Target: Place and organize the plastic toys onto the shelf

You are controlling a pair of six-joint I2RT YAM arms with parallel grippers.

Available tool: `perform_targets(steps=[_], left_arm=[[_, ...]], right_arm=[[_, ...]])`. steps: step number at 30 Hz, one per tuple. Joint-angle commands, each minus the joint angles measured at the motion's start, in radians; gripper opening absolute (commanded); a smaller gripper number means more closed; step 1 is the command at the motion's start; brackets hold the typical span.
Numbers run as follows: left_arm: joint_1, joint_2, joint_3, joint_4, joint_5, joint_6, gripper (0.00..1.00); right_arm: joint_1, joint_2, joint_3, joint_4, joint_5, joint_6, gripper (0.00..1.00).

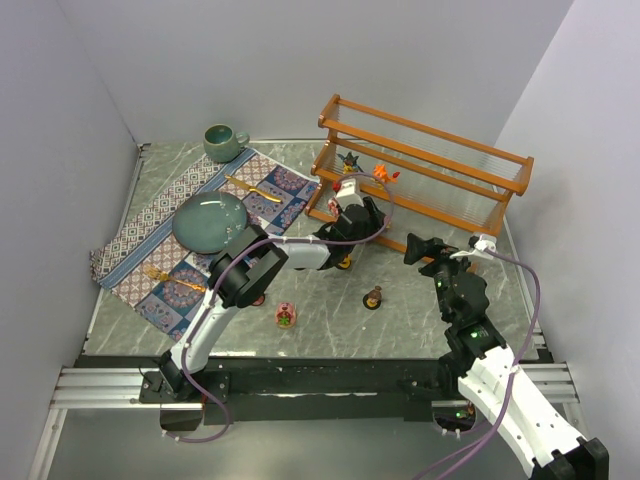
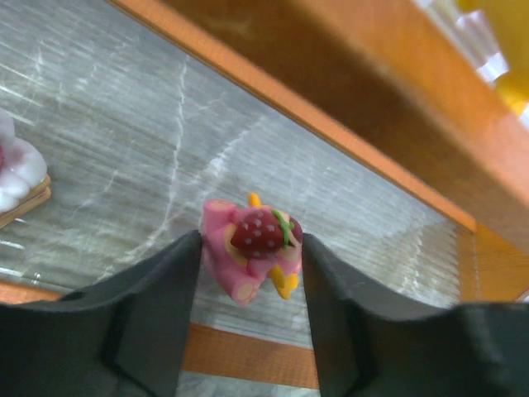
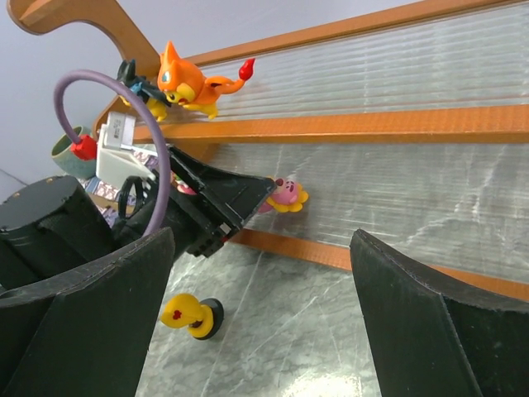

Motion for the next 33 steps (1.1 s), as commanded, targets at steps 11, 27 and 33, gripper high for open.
perform_targets(steps=[11, 27, 33], left_arm=[[0.002, -0.050, -0.035, 0.096, 0.043, -0.048, 0.29], [-0.001, -0.320, -0.364, 0.266, 0.050, -0.105, 0.13], [-0.006, -0.446, -0.519, 0.326, 0.053, -0.149, 0.13]], right_arm=[[-0.006, -0.002, -0.010, 0.048, 0.002, -0.017, 0.94], [-0.006, -0.013, 0.001, 0.038, -0.054, -0.012, 0.94], [-0.007, 0.036, 0.021, 0.041, -0.181, 0.046, 0.94]])
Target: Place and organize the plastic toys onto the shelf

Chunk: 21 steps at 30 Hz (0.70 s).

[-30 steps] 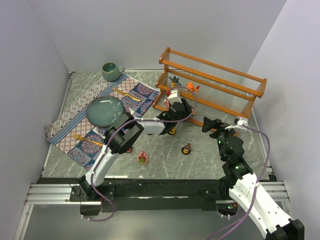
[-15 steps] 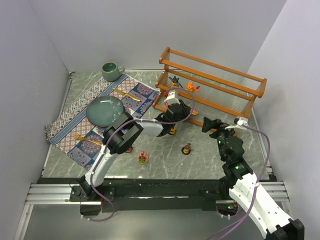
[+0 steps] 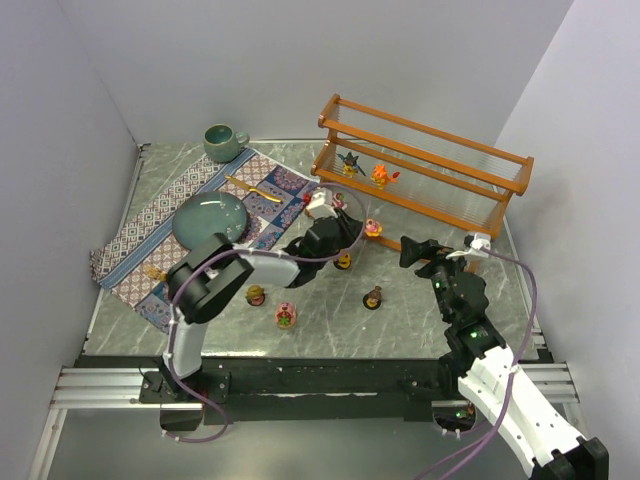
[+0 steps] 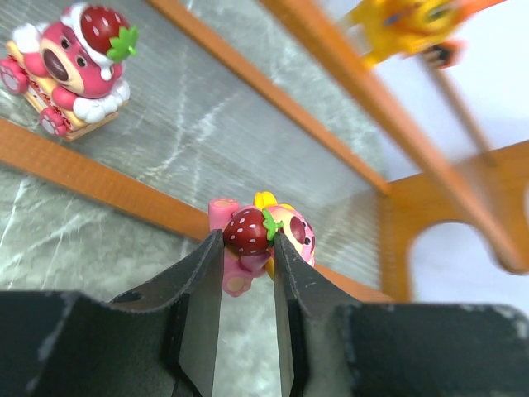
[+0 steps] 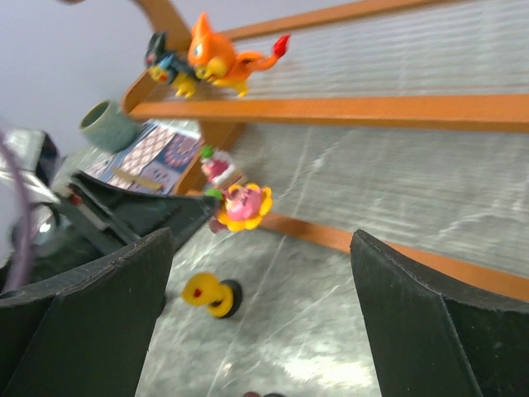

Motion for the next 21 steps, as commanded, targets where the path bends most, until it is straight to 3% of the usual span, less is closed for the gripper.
perform_targets(steps=[1, 13, 21], left_arm=[[-0.012, -0.129, -0.086, 0.136, 0.001, -0.053, 0.13], [-0.071, -0.275, -0.284, 0.289, -0.022, -0.103, 0.12], [-0.098, -0.308, -0.317, 0.352, -0.022, -0.099, 0.13]], right_arm=[[-0.007, 0.055, 0.029, 0.039, -0.100, 0.043, 0.94], [-0.009, 0.156, 0.017, 0.174, -0.327, 0.192, 0.93], [-0.021, 0.207, 0.012, 0.228, -0.395, 0.223, 0.81]])
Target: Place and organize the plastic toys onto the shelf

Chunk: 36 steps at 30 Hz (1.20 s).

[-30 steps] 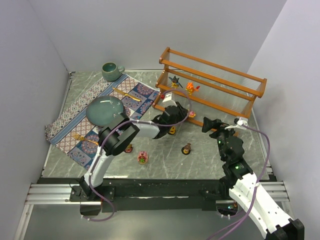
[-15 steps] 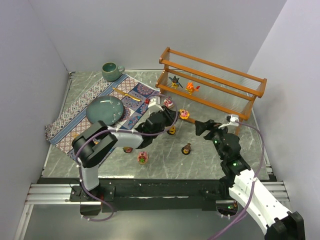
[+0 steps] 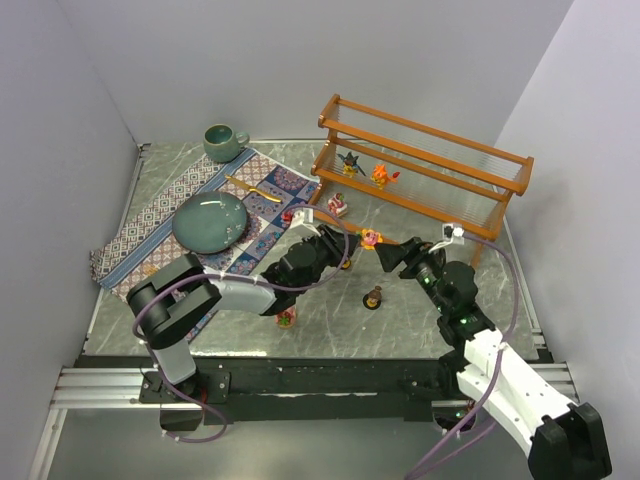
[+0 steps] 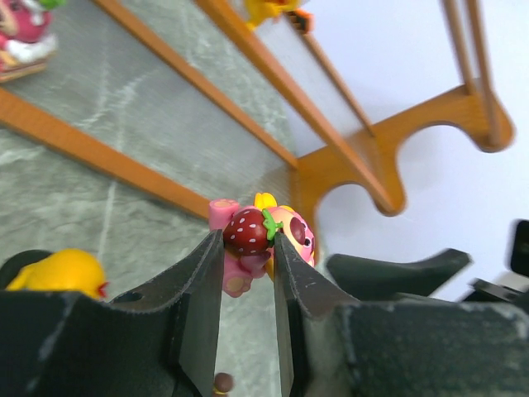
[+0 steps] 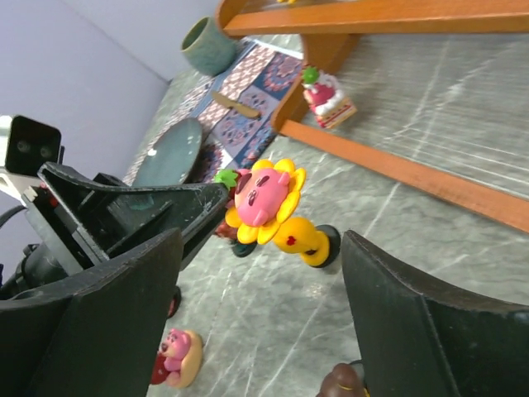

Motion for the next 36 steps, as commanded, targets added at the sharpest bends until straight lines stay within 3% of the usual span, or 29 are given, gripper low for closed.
perform_targets(steps=[1, 6, 12, 36], left_arm=[[-0.018, -0.056, -0.007, 0.136, -0.011, -0.014, 0.13], [-0.021, -0.063, -0.026, 0.166, -0.008, -0.019, 0.13], [-0.023, -0.063, -0.029, 0.185, 0.001, -0.025, 0.14], [-0.052, -0.033, -0.044, 0.277, 0.023, -0.005, 0.16]], right_arm=[[-0.013, 0.030, 0.011, 0.079, -0.054, 0.029, 0.77], [-0.028, 0.055, 0.002, 0.108, -0.080, 0.040, 0.59], [-0.039, 0.072, -0.007, 0.143, -0.107, 0.052, 0.46], [-0.062, 0.132, -0.033, 0.260, -0.199, 0.089, 0.26]])
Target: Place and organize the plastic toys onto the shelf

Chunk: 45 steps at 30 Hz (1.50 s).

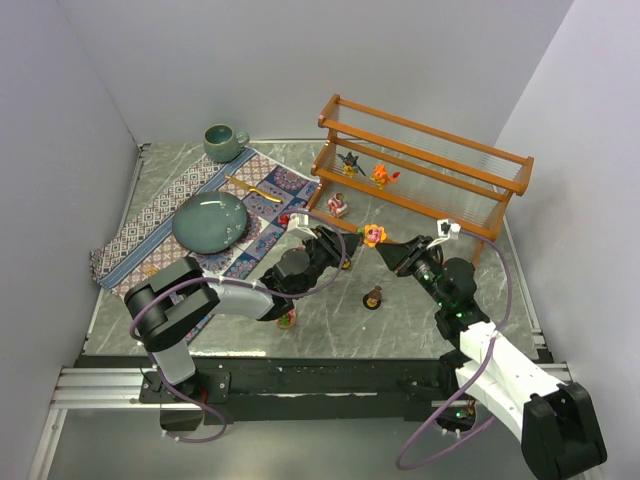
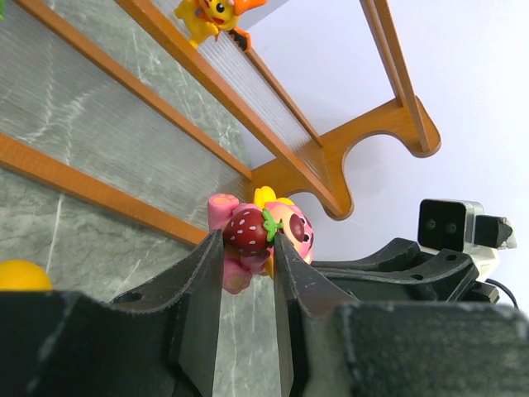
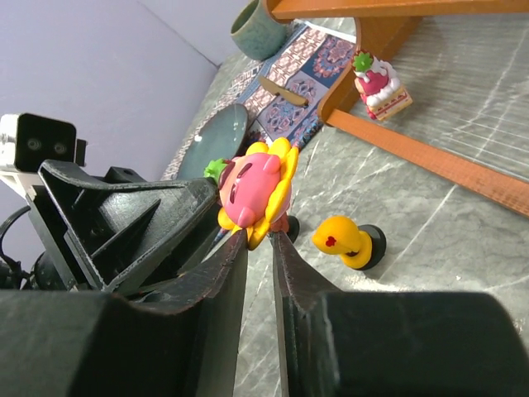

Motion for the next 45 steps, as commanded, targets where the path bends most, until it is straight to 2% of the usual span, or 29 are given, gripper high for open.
perform_targets(steps=[1, 8, 12, 15, 31, 39, 45], left_arm=[[-0.025, -0.008, -0.001, 0.124, 0.022, 0.014, 0.16], [-0.041, 0.014, 0.002, 0.147, 0.016, 0.057, 0.16], [-0.047, 0.017, -0.007, 0.154, -0.004, 0.079, 0.16], [-0.047, 0.015, -0.007, 0.150, -0.004, 0.099, 0.16], [-0.048, 0.031, -0.002, 0.159, 0.011, 0.114, 0.16], [-0.048, 0.034, -0.002, 0.164, 0.014, 0.128, 0.16], [-0.048, 0.034, -0.010, 0.180, 0.027, 0.133, 0.16]], right_arm=[[-0.012, 0.003, -0.014, 0.071, -0.023, 0.013, 0.26], [-0.015, 0.000, -0.019, 0.086, -0.038, 0.017, 0.21], [-0.018, -0.003, -0.019, 0.078, -0.037, 0.019, 0.29], [-0.019, -0.001, -0.020, 0.086, -0.041, 0.020, 0.31], [-0.025, -0.001, -0.027, 0.141, -0.117, -0.016, 0.33], [-0.030, 0.000, -0.024, 0.140, -0.120, -0.021, 0.40], [-0.035, 0.005, -0.020, 0.118, -0.098, -0.027, 0.35]])
